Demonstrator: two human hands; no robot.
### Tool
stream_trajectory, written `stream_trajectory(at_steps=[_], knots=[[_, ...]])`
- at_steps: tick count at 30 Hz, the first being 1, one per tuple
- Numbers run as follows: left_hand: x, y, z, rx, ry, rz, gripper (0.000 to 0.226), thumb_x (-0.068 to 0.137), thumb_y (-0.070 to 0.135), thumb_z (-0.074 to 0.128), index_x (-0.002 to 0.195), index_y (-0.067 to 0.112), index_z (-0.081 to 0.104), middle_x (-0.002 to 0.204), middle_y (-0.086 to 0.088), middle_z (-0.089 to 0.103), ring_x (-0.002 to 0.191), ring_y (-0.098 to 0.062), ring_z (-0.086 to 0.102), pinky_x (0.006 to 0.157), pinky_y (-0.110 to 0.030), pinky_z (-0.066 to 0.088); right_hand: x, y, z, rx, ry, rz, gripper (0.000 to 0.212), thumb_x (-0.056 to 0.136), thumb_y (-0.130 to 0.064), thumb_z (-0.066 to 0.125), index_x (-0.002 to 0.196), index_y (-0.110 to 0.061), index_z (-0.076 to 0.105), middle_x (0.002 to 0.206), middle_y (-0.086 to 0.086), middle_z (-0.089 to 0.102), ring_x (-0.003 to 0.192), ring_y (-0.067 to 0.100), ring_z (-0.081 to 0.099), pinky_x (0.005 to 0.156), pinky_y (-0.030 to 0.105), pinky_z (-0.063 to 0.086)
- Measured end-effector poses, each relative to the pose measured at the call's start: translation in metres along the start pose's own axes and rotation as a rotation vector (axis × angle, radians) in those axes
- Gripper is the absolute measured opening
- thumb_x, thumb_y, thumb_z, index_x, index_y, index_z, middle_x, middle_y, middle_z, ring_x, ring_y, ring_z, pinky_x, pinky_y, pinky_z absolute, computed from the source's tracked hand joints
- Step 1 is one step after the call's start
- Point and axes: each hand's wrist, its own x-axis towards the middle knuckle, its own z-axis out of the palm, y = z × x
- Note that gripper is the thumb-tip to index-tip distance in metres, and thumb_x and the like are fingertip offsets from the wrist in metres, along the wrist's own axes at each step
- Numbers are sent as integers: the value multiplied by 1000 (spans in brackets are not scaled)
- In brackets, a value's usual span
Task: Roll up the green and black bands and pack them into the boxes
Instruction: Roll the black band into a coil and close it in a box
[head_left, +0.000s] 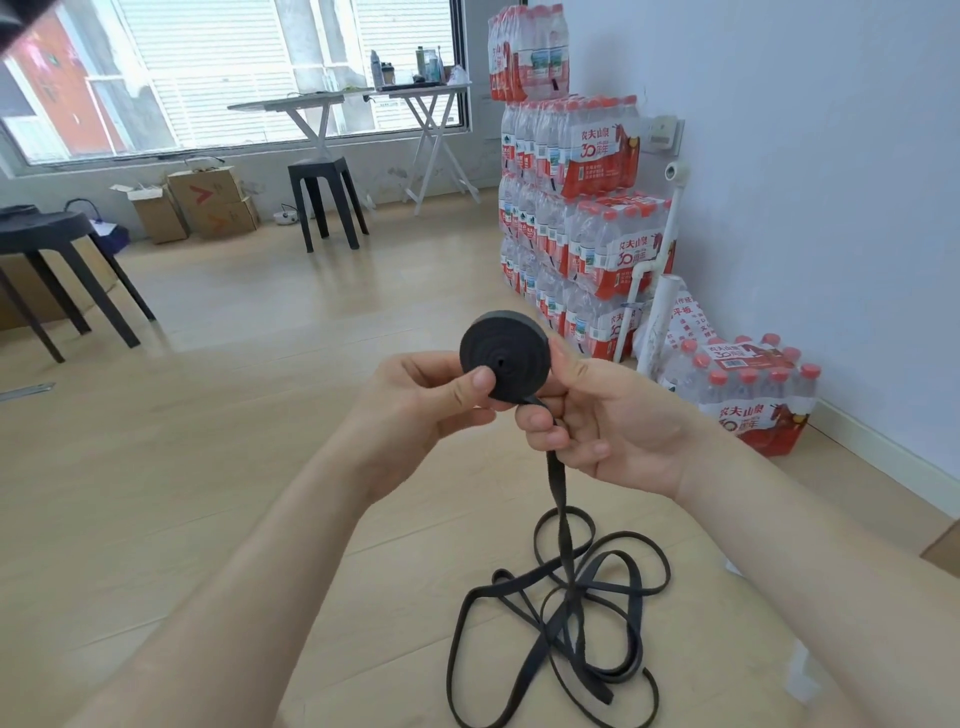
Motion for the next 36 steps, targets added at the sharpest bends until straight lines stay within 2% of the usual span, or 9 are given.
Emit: stream_trajectory(at_steps=[4,7,9,13,18,24,32,34,36], knots=[[0,6,-5,322,85,140,22,72,27,72,90,14,75,89,-21,72,80,-25,65,80,-45,54,-5,-6,-2,-169,55,81,66,81,-59,51,110,-1,66,72,3,57,62,10,51,34,12,29],[-1,13,-15,474,125,142,10,69,27,75,78,23,76,77,-8,73,75,-16,64,83,-46,53,-9,-12,-2,-279,144,149,72,75,-61,54,107,2,67,67,3,56,56,9,48,31,12,24],[-2,15,-18,537,123,132,8,75,17,78,77,25,74,78,-2,73,77,-14,64,86,-45,52,-10,-13,-1,-296,173,174,71,73,-60,57,105,3,67,64,2,53,51,7,44,30,12,22],[-2,16,-19,651,123,149,11,78,9,74,82,20,74,82,-3,74,82,-19,67,84,-39,54,-8,-12,3,-334,210,172,73,74,-59,58,108,5,65,60,-2,48,47,4,36,30,11,19],[-3,18,-16,761,101,197,27,76,5,75,73,31,68,76,8,68,74,-5,61,71,-18,51,-5,-11,5,-378,227,178,74,74,-63,59,105,4,65,58,-4,46,47,4,32,31,12,17],[-1,17,-12,910,62,262,12,76,6,76,81,16,75,77,2,65,81,-20,60,76,-38,51,-4,-7,5,-422,234,169,64,78,-62,57,95,-1,65,58,-5,45,47,4,32,31,11,17],[0,17,-11,982,52,293,10,76,9,76,82,17,75,78,0,66,79,-20,61,77,-43,51,-1,-2,4,-376,200,169,70,75,-59,62,106,5,63,62,-2,48,49,4,37,32,10,21],[-2,17,-10,855,94,246,11,77,10,75,80,20,73,79,1,67,80,-15,62,78,-36,52,-1,-2,2,-303,176,139,71,78,-56,63,112,7,60,66,0,47,51,5,36,34,11,19],[-4,17,-8,563,118,168,7,77,16,75,83,19,73,83,-1,72,83,-12,65,79,-29,53,-2,-2,-1,-166,113,75,74,77,-56,65,117,5,59,71,3,48,55,7,37,35,13,21]])
